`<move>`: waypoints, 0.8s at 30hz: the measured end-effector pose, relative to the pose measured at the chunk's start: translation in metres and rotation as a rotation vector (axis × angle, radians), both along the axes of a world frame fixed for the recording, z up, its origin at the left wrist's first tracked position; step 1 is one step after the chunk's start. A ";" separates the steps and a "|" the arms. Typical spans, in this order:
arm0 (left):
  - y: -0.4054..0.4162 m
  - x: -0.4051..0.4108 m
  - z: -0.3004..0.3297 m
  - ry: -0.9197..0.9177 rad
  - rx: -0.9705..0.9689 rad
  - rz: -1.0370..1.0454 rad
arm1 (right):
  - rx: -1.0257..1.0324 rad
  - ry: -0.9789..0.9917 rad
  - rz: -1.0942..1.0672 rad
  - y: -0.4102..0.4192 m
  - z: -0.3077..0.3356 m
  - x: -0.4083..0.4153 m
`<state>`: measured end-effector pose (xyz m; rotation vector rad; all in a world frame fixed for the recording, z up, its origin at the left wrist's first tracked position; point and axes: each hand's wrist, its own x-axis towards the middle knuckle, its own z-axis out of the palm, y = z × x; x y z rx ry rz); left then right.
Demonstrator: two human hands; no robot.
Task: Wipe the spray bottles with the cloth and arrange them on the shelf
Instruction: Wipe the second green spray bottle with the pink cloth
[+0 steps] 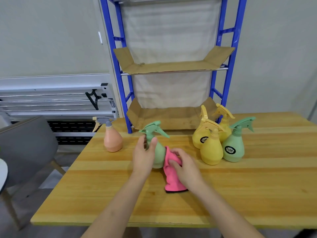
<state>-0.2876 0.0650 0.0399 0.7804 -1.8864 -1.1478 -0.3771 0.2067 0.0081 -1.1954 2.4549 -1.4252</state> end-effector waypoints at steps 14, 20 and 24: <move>0.020 -0.004 0.076 0.571 0.437 -0.134 | -0.717 -0.411 -0.042 0.001 0.072 0.027; 0.033 -0.013 0.081 0.572 0.568 -0.089 | -0.569 0.156 0.041 -0.010 0.059 0.029; 0.040 -0.011 0.088 0.600 0.632 -0.048 | -0.578 0.349 0.087 -0.010 0.058 0.020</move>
